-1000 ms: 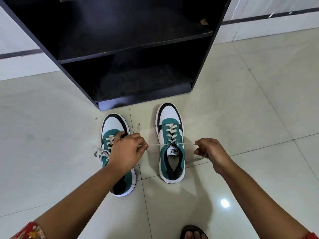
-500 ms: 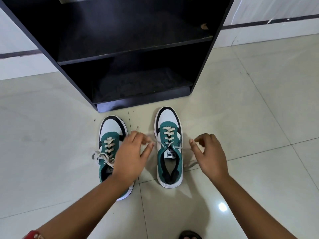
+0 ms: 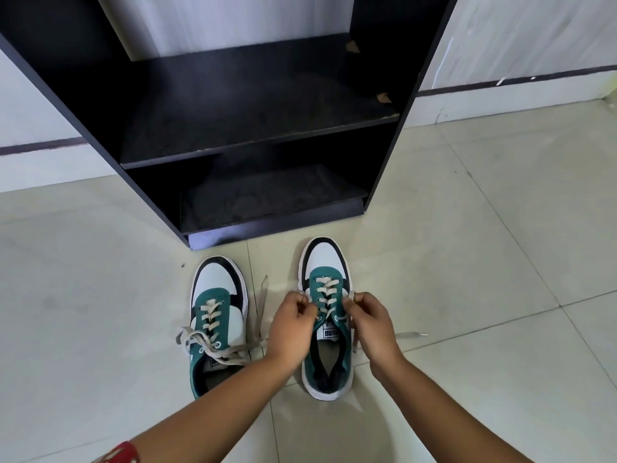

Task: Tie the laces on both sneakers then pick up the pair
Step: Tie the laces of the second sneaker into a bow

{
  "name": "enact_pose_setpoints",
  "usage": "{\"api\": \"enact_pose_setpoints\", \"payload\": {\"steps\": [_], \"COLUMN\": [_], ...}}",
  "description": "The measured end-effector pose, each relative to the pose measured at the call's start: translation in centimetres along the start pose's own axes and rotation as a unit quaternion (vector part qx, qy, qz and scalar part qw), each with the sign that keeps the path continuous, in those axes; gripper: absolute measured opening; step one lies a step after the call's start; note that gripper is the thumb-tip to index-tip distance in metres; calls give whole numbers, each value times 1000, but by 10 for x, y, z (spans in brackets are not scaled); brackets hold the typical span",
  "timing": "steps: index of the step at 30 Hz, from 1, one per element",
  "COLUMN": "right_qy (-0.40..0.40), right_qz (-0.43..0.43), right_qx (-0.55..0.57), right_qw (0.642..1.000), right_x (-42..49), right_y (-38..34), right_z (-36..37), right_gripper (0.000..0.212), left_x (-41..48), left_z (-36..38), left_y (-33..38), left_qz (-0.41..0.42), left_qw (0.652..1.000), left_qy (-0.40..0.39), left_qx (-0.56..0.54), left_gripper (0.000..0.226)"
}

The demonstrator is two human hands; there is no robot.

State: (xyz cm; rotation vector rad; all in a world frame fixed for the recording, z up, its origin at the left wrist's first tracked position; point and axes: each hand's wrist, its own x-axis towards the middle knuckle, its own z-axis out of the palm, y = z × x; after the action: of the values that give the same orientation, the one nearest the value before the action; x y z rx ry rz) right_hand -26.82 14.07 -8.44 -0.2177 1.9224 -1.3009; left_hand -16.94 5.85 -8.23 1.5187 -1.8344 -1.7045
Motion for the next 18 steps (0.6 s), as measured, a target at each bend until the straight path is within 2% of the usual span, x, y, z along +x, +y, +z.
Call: {"api": "enact_pose_setpoints", "payload": {"steps": [3, 4, 6, 8, 10, 12, 15, 18], "right_qy": [-54, -81, -131, -160, -162, -154, -117, -99], "right_qz": [-78, -108, -177, -235, -276, -297, -288, -271], "right_qx": [3, -52, -211, -268, -271, -275, -234, -184], "right_qw": [996, 989, 952, 921, 908, 901, 921, 940], "right_x": [-9, -10, -13, -19, -26, -30, -30, -34], "right_y": [-14, -17, -22, -26, -32, -33, -32, -28], "right_z": [1, 1, -1, 0, 1, -1, -6, -8], "right_gripper": [13, 15, 16, 14, 13, 18, 19, 13], "left_x": [-9, -10, -8, -4, 1, 3, 3, 5], "left_z": [-3, -7, -16, -25, -32, -38, -41, -42], "left_y": [2, 3, 8, 16, 19, 18, 13, 14], "left_qz": [138, 202, 300, 307, 302, 325, 386, 384], "left_qw": [989, 979, 951, 941, 935, 925, 887, 885], "left_qy": [-19, -28, -70, -136, -166, -137, -71, -11], "left_qx": [-45, -20, 26, 38, 78, 145, 244, 262], "left_gripper": [10, 10, 13, 21, 16, 15, 19, 25]}}
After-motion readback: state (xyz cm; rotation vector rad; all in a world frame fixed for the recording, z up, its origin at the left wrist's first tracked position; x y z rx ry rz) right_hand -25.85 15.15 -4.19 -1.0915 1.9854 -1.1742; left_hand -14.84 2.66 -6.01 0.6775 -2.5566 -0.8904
